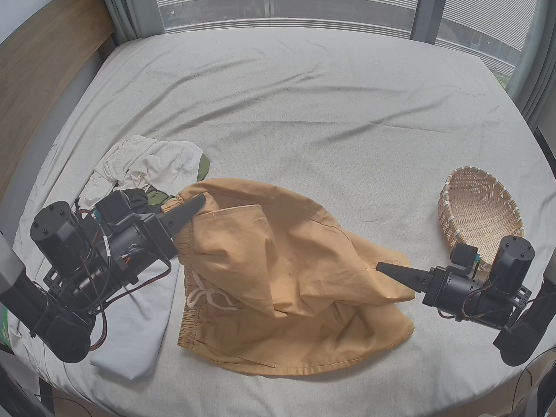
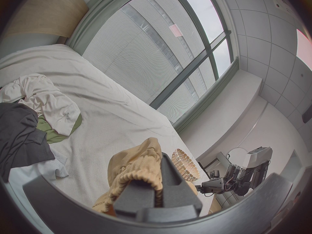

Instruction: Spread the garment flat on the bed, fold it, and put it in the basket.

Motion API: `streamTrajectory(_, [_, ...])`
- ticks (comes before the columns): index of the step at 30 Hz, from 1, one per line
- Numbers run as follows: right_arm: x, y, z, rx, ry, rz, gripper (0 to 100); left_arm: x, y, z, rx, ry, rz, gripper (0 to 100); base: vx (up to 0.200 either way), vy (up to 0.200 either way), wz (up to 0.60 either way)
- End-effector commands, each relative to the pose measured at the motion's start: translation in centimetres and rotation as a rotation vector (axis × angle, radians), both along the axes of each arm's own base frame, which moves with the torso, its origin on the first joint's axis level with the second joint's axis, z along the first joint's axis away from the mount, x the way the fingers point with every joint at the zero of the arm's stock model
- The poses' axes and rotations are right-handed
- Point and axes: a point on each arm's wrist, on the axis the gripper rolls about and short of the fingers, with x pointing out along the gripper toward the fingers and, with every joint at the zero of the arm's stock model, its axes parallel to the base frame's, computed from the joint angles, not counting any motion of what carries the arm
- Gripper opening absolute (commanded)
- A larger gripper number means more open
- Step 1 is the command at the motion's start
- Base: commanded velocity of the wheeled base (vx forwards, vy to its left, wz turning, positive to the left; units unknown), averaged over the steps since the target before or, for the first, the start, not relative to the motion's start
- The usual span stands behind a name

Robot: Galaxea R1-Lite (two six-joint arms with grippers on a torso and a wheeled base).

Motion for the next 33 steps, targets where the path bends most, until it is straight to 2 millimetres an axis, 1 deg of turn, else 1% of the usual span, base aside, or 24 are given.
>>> streamTrajectory(1, [-0.4,-0.3,1.7,0.027,-0.064,-0.005,100,0.1,0.0,-0.1,0.001,0.005,0.002,0,0.000,0.000,0.00])
streamTrajectory(6, [-0.8,-0.5,2.6,0.044,-0.101,-0.005,100,0.1,0.0,-0.1,0.001,0.005,0.000,0,0.000,0.000,0.00])
streamTrajectory(15, [-0.9,-0.4,3.0,0.050,-0.115,0.009,100,0.1,0.0,-0.1,0.001,0.005,0.002,0,0.000,0.000,0.00])
streamTrajectory(19, [-1.1,-0.3,2.7,0.045,-0.101,0.024,100,0.1,0.0,-0.1,0.001,0.003,0.000,0,0.000,0.000,0.00])
streamTrajectory(23, [-1.8,-0.1,2.0,0.028,-0.068,0.044,100,0.2,0.1,0.0,-0.001,-0.002,0.006,0,0.000,0.000,0.00])
streamTrajectory(25, [-2.8,0.1,1.1,0.008,-0.021,0.077,100,0.3,0.2,0.0,-0.001,-0.001,0.009,0,0.000,0.000,0.00])
streamTrajectory(26, [-3.1,0.4,0.3,-0.017,0.011,0.097,100,0.3,0.2,0.0,-0.001,-0.002,0.009,0,0.000,0.000,0.00])
streamTrajectory(27, [-3.1,0.4,0.3,-0.017,0.011,0.097,100,0.3,0.2,0.0,-0.001,-0.002,0.009,0,0.000,0.000,0.00])
streamTrajectory(28, [-3.1,0.7,-0.9,-0.062,0.048,0.110,100,0.3,0.2,0.0,-0.001,-0.001,0.009,0,0.000,0.000,0.00])
streamTrajectory(30, [-3.1,0.9,-2.3,-0.116,0.074,0.130,100,0.3,0.2,0.0,-0.001,-0.002,0.009,0,0.000,0.000,0.00])
streamTrajectory(33, [-3.6,1.5,-3.7,-0.164,0.108,0.173,100,0.3,0.2,0.0,-0.001,-0.002,0.009,0,0.000,0.000,0.00])
